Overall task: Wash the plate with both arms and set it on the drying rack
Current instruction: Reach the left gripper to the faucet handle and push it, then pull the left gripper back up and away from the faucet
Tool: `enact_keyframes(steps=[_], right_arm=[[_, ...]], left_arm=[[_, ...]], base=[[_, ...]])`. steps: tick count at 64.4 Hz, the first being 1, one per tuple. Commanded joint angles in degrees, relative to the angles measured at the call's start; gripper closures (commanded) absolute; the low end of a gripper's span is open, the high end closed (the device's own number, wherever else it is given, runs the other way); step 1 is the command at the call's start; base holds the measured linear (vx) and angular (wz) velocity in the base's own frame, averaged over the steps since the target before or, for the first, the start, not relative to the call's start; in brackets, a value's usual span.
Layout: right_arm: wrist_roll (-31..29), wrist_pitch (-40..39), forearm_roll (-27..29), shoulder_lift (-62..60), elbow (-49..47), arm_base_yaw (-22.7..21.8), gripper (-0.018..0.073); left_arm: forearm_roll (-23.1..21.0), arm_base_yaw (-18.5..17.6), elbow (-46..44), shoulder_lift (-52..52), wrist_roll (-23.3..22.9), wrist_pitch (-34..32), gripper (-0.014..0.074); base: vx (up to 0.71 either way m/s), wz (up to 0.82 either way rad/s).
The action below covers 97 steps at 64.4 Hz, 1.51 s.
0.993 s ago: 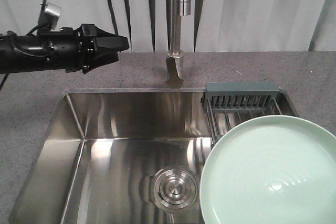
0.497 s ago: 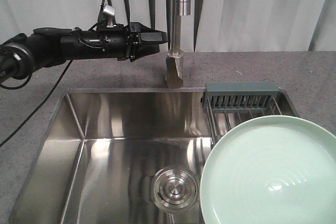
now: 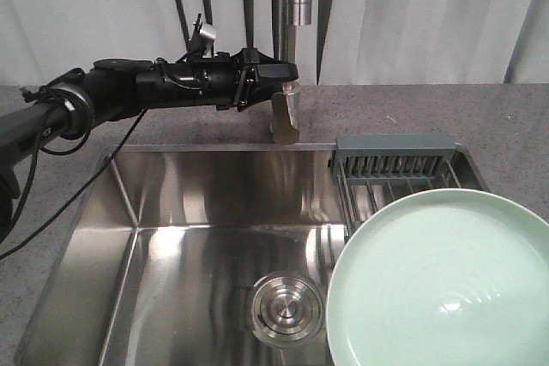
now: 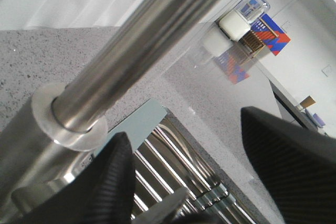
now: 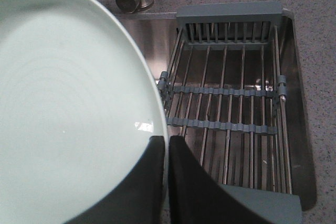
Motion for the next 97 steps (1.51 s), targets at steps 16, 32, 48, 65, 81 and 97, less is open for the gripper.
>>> enact_keyframes(steps=[16,32,48,65,81,97], right_arm=[[-0.14,-3.81,1.18,0.68,-1.33,-0.32,0.0561],[-0.14,-3.81,1.18,0.68,-1.33,-0.32,0.0561],[-0.13,-3.81,1.23,0.68,-1.33,-0.32,0.0561],[-0.13,-3.81,1.23,0.68,-1.33,-0.32,0.0561],[-0.13,-3.81,1.23,0.68,-1.33,-0.32,0.0561],[-0.13,-3.81,1.18,0.68,-1.33,-0.32,0.0561]], left_arm=[[-4.26,-1.71,-1.81,-3.75,-1.97,6.07,0.0161],[2.76,-2.97,-1.81,-3.75,-4.53,10.96,0.0217],[4.11,-4.07,-1.81,-3.75,-4.89,14.14,0.0277],[4.11,-1.94,-1.87,-3.81,-7.42,14.36,0.0410],[10.01,3.00,-1.87,-7.04,-12.95,16.28,0.0604],[35.34,6.47,-1.81,-16.40,-24.20,16.23,0.0604]], base=[[0.00,0.00],[0.00,0.00],[0.00,0.00],[0.00,0.00],[0.00,0.00],[0.00,0.00]])
